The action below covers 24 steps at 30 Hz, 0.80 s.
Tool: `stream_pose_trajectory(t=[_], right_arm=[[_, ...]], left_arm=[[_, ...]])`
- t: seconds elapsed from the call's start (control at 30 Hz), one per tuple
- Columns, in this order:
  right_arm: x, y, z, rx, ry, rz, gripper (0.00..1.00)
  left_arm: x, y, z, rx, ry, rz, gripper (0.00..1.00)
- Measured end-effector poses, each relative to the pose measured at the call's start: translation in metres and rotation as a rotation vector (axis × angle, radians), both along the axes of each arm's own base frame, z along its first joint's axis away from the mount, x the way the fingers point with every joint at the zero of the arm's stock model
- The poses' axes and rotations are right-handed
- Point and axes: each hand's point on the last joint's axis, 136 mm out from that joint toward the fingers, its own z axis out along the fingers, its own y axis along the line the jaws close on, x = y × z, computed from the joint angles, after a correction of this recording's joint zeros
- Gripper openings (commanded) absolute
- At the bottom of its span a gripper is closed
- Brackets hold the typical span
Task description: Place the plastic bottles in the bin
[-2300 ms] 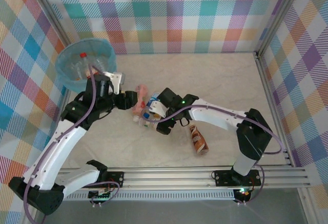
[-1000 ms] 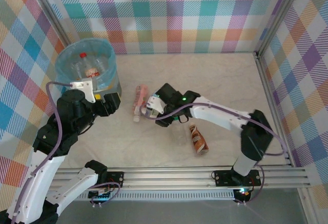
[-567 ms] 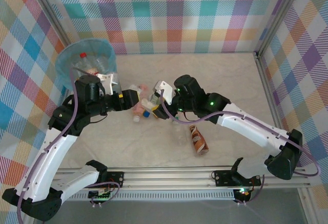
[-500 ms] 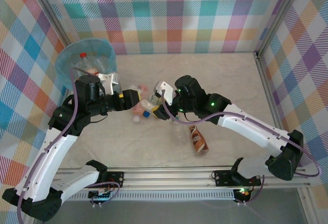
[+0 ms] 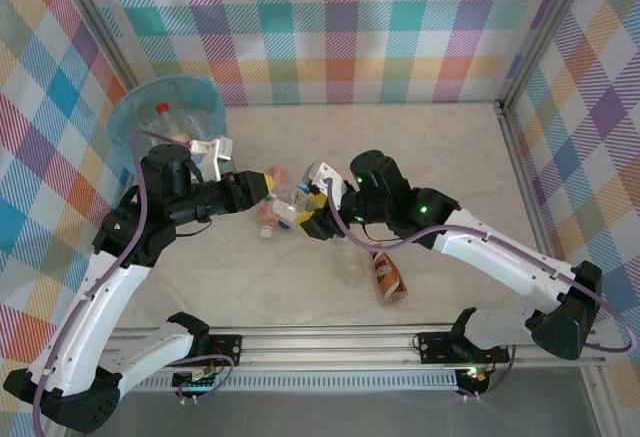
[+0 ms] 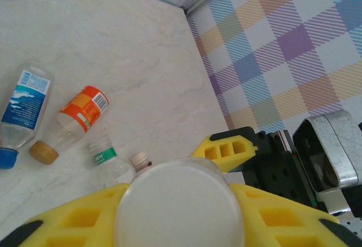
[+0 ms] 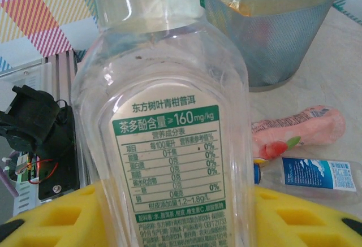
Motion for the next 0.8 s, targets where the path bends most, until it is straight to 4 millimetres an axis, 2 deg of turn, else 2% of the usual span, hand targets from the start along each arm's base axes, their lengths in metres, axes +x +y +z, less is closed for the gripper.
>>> stream_pose_trajectory(t=[0.03,0.1,0.2,0.3,0.37,0.43,0.53,0.6,0.7,0.8], right_arm=[[0.0,0.0,0.0,0.0,0.0,0.0,0.56],[0.0,0.0,0.0,0.001,0.001,-0.003,0.69],[0.002,0.0,0.001,0.002,-0.002,-0.01,0.87],[0.006,0.0,0.014,0.024,-0.007,-0.039,0.94],[0.01,0.001,0.03,0.05,-0.022,-0.057,0.96],[0.013,0.004,0.051,0.088,-0.037,-0.07,0.97],[0.022,0.013,0.092,0.165,-0.059,-0.089,0.98],[0.028,0.02,0.111,0.2,-0.057,-0.099,0.98],[0.038,0.034,0.134,0.235,-0.037,-0.109,0.97],[0.045,0.047,0.138,0.226,0.003,-0.107,0.97]], left_arm=[[0.0,0.0,0.0,0.0,0.002,0.0,0.18],[0.0,0.001,0.0,-0.004,0.006,0.007,0.0],[0.003,0.005,0.002,0.006,-0.002,0.036,0.0],[0.011,0.017,0.015,0.029,-0.04,0.116,0.0],[0.017,0.027,0.035,0.049,-0.094,0.181,0.0],[0.025,0.041,0.063,0.084,-0.171,0.256,0.0],[0.039,0.065,0.119,0.141,-0.32,0.387,0.0],[0.049,0.081,0.144,0.198,-0.386,0.472,0.0],[0.07,0.107,0.169,0.307,-0.441,0.598,0.0],[0.091,0.133,0.174,0.399,-0.443,0.706,0.0]])
